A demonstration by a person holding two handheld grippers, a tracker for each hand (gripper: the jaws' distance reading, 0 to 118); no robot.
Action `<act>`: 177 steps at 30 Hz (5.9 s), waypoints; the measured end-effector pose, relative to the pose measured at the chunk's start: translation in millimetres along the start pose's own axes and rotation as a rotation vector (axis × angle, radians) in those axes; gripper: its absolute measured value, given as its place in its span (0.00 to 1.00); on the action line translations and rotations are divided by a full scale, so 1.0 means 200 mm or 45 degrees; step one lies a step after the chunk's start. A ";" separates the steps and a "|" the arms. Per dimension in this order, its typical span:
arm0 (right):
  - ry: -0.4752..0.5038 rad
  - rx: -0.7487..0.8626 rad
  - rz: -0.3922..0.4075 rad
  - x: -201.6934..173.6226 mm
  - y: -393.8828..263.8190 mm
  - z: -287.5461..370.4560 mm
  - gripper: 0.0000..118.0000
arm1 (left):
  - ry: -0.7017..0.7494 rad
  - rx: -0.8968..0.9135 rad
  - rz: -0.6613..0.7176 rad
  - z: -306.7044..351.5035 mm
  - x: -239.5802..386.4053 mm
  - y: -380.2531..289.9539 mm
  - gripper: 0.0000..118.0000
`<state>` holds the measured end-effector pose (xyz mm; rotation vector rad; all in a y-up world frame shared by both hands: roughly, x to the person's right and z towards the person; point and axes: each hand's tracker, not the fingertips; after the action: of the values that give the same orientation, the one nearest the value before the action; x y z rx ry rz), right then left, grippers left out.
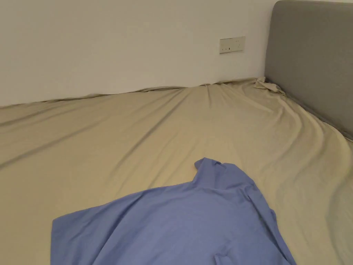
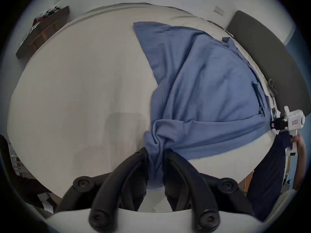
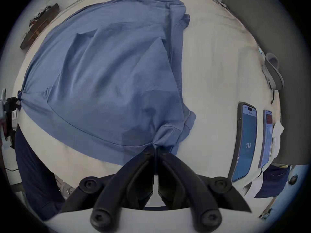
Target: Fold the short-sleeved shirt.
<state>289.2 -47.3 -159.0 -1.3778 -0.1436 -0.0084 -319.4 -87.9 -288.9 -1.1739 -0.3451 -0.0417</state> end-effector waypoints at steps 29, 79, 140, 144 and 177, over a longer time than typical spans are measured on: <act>0.374 0.436 -0.075 -0.20 -0.12 0.56 0.02 | 0.099 0.359 0.391 0.22 0.16 -0.11 1.00; 0.720 0.609 -0.721 0.27 0.07 0.47 0.04 | -0.159 0.226 0.481 0.30 0.15 0.14 0.12; 0.262 0.182 -0.378 0.19 0.82 -0.27 0.88 | -0.039 0.342 0.176 -0.16 0.31 0.67 0.08; 0.284 0.417 -0.260 0.15 0.72 -0.05 0.06 | -0.075 0.328 0.179 -0.14 0.29 0.67 0.08; 0.620 0.785 -0.672 0.25 0.22 0.63 1.00 | -0.178 0.452 0.202 0.41 0.26 0.44 1.00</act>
<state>330.7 88.0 -173.9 -0.6631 -0.0850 -0.6825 -270.8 29.1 -325.6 -0.8502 -0.3648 0.2330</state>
